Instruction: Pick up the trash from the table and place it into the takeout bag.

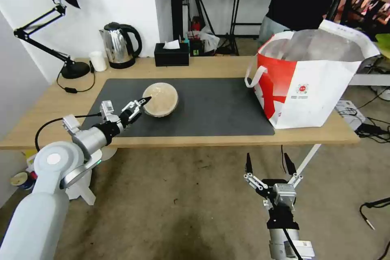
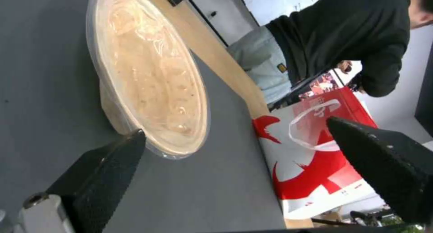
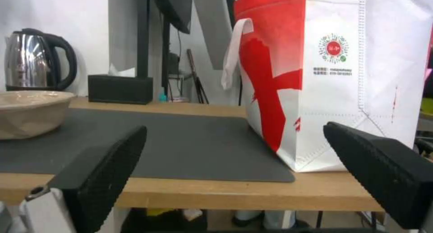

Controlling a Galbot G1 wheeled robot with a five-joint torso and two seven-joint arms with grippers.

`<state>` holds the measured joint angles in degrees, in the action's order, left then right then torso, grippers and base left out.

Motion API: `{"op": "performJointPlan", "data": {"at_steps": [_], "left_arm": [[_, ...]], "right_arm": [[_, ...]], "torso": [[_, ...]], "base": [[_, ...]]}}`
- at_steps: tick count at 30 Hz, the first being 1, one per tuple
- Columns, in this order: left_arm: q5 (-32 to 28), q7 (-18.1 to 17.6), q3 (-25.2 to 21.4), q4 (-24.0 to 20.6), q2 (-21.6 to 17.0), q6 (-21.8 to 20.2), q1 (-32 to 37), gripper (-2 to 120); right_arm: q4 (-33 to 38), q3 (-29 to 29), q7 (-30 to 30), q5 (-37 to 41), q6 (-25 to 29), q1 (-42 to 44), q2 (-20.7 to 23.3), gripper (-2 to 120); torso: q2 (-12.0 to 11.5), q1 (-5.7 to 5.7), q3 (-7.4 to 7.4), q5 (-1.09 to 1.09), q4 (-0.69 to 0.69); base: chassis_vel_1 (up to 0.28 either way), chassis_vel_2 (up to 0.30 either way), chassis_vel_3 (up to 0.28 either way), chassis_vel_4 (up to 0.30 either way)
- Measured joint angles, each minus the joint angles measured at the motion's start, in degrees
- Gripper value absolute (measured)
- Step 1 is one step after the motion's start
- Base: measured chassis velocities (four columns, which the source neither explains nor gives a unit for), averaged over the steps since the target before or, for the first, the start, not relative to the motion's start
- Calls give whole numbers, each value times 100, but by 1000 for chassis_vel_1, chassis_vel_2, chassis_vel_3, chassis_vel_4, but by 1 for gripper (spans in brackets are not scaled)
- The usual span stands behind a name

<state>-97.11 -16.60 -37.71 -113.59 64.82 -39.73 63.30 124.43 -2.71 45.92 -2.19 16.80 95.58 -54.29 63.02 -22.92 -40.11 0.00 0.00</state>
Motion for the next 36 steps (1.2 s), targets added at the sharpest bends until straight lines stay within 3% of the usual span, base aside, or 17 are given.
{"op": "performJointPlan", "data": {"at_steps": [22, 36], "left_arm": [[199, 185, 218, 450, 1, -6, -202, 100], [-139, 164, -167, 179, -213, -101, -64, 100]], "right_arm": [[0, 0, 0, 0, 0, 0, 0, 100], [0, 0, 0, 0, 0, 0, 0, 100]], "torso": [[0, 0, 0, 0, 0], [0, 1, 0, -1, 0]], "base": [[0, 0, 0, 0], [0, 0, 0, 0]]}}
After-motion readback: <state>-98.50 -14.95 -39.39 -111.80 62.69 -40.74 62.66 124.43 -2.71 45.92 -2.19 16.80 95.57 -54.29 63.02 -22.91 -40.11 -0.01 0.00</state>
